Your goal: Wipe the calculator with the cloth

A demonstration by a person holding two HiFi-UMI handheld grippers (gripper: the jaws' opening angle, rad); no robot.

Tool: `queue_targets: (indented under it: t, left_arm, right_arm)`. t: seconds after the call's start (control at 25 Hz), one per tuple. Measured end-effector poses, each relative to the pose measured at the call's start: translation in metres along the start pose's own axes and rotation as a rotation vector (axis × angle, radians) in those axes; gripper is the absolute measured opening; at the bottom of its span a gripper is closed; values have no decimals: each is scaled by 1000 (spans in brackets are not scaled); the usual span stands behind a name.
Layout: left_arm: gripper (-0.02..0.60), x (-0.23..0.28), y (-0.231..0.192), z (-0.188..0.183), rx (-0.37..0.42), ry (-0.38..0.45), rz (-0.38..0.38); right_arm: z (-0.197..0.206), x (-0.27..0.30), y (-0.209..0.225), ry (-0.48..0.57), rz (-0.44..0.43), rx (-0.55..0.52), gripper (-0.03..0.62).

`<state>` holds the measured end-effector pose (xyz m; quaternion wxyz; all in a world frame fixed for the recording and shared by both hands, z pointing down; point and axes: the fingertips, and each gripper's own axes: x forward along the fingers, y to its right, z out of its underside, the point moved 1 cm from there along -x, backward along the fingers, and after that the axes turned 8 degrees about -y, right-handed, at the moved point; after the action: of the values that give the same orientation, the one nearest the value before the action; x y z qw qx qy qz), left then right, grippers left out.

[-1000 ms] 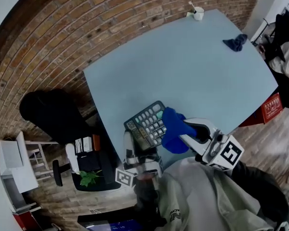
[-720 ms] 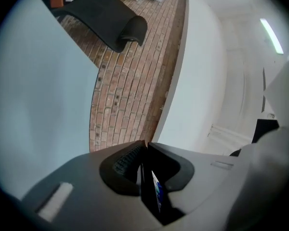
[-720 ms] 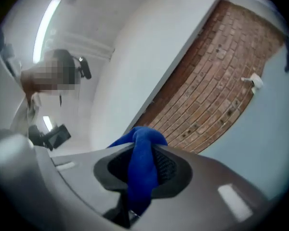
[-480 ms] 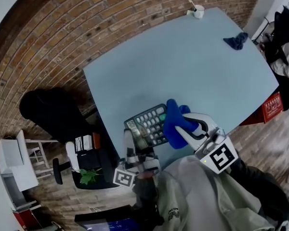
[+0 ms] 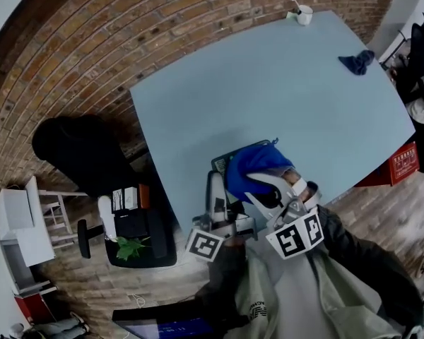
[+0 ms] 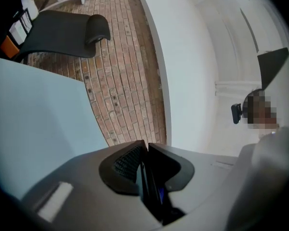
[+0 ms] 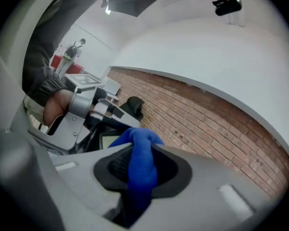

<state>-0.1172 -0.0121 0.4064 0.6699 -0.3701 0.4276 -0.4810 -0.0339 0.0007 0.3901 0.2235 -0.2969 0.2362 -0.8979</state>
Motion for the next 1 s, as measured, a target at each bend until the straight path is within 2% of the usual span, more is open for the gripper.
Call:
queue_targets:
  t: [0.12,0.2,0.4,0.48,0.56,0.64,0.72,0.84,0.92,1.0]
  left_arm:
    - [49,8,-1,11,-3,-34,8]
    - [49,12,-2,14,18,-56,-6]
    - [49,21,-5,23,38,-85,-24]
    - [49,18,-6,21,59,-93,-39]
    - [51,14,-5,20,58,-91,-41]
    - [52,11,-3,19,19,-75,-19]
    - [52,9,-3,17,-6,-64,-8]
    - [52,9,-5,20,0,-78,-16]
    - [52,13,-1,26,-14,-88,3]
    - [51,16,3,28,-50,-71,30]
  right_arm:
    - [21,3,28,-72,85,35,78]
    - [28,5,37,-109,111,48,78]
    - [5,5,1,-49,-27,8,78]
    - [3,5,-3,-32,-38,6,78]
    - [13,6,8,-54,10,3,78]
    - [29,7,25,-106,83,-1,78]
    - [38,5,33,-144,108,16,78]
    - [25,0,16,-118,19,55,78]
    - [6,0,-1,-70,-43,31,78]
    - [-3,5,-2,-45,-25,-25,78]
